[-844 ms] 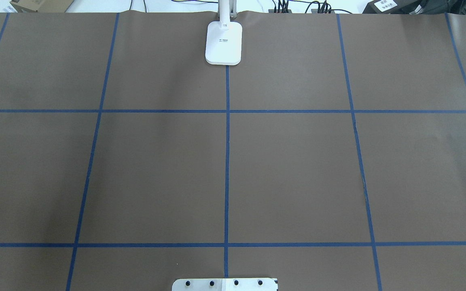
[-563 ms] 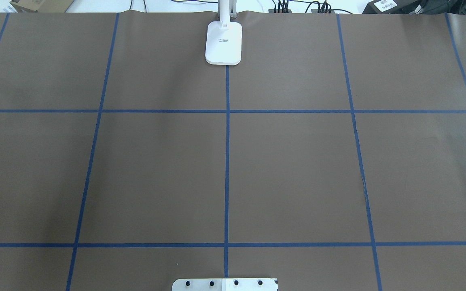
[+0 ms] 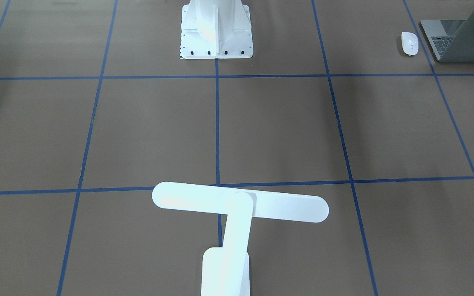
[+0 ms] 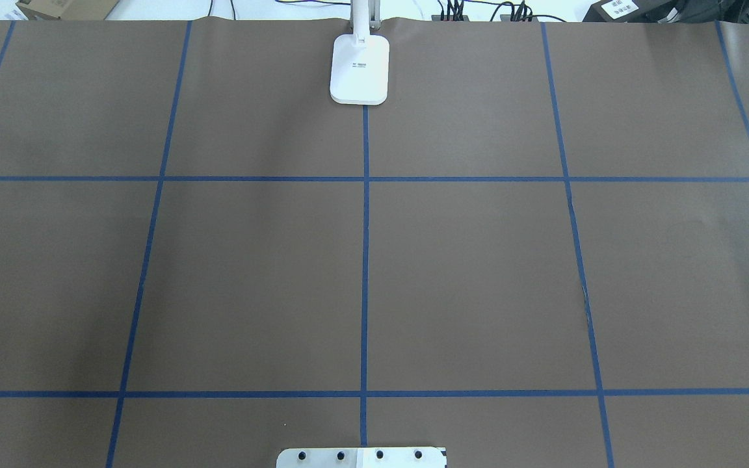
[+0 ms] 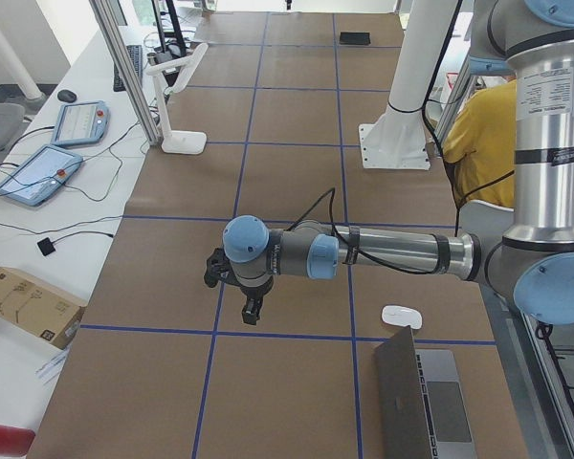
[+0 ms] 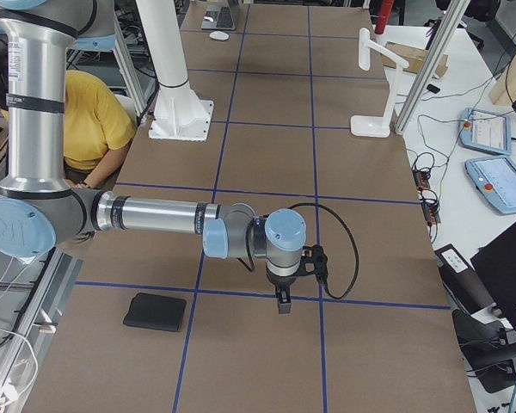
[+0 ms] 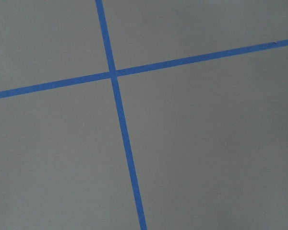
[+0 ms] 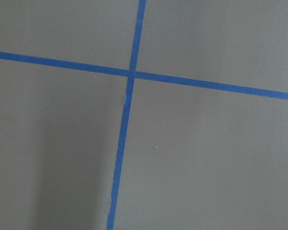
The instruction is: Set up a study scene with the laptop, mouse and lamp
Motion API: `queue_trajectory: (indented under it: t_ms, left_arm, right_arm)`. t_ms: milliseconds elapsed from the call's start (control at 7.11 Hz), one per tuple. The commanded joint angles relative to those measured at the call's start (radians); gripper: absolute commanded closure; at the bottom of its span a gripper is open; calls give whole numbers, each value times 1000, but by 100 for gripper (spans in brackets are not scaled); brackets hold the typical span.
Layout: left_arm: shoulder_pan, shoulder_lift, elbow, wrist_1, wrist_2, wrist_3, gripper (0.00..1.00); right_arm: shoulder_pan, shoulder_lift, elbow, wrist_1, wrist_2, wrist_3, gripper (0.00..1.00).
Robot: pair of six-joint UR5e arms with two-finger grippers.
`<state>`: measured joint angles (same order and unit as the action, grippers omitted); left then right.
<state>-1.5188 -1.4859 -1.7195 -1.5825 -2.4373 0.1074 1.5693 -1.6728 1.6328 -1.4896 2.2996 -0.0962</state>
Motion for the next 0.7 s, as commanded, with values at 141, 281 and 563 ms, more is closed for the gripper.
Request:
queue_trajectory:
  t_ms: [141,281,563]
  left_arm:
    - [-1,-7,1,6,6,-2,0]
    - [-12,-7,-2,6,9,-3,0]
    - [-20,-4,6,7,6,-3,0]
  right_arm:
    - [0,1,-4,0,0,-2,0]
    - [0,1,-4,0,0,-2,0]
    - [0,1,-4,0,1,-2,0]
